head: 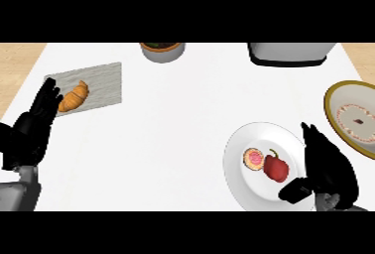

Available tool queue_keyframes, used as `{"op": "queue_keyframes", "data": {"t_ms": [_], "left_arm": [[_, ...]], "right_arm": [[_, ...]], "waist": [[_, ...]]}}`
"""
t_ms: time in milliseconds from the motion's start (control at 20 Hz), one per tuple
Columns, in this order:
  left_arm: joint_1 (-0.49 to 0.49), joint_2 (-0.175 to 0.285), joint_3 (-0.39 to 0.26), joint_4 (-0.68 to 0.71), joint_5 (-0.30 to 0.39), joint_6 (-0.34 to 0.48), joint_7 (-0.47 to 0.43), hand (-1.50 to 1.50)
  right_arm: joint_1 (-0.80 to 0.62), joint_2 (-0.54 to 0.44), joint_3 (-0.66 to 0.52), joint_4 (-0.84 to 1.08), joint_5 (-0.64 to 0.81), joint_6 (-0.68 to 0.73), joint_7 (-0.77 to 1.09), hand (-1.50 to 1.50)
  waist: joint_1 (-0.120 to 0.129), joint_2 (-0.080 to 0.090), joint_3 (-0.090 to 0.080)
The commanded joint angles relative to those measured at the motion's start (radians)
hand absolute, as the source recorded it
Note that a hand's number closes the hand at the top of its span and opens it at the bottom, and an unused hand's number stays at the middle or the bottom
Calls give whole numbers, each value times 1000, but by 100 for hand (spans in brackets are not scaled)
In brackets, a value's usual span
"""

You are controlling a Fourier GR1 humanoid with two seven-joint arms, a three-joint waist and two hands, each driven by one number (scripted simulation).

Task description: Pick the bell pepper from the plate and place it in the bowl

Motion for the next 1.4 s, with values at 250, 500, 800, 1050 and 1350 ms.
{"op": "queue_keyframes", "data": {"t_ms": [250,500,800,1050,1350], "left_arm": [[-15,-9,46,-53,-8,-30,67,0],[34,-50,28,-71,-70,-15,33,0],[-64,-65,58,-21,-73,-43,74,0],[-27,-100,78,62,-80,-81,-20,0],[-41,-98,96,24,-114,-75,25,0]], "right_arm": [[-33,139,16,180,122,-39,8,-150],[71,156,26,112,148,-12,17,-150],[50,158,-36,261,192,-97,-106,-150],[-47,208,-94,325,198,-77,-85,-150],[-53,242,-130,432,145,-108,-177,150]], "waist": [[-2,0,1],[-5,-1,1],[-6,0,1],[-5,0,0],[-4,1,1]]}}
